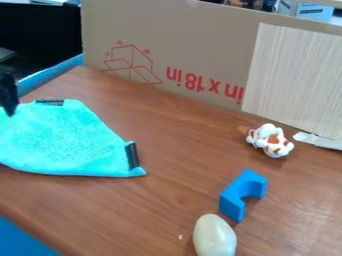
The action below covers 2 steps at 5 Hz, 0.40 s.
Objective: Move the cloth to the top left edge of the table
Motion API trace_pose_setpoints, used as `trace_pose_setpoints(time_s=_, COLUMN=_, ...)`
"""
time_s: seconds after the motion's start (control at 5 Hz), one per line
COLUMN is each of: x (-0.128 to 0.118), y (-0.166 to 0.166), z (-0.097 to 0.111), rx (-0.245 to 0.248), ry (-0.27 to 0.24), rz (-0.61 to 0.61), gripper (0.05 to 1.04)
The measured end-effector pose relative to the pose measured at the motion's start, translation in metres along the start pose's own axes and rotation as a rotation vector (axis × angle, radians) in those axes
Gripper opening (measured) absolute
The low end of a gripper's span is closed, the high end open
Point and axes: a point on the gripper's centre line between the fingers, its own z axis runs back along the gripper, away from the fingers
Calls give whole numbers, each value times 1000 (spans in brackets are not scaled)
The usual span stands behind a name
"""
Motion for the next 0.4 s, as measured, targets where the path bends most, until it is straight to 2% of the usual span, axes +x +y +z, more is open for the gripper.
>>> trace_pose_setpoints(time_s=0.2, x=-5, y=-10, z=-26, rx=8, ry=53, rz=2, gripper=999)
trace_pose_setpoints(time_s=0.4, x=-8, y=-16, z=-48, rx=24, ry=58, rz=-1, gripper=999)
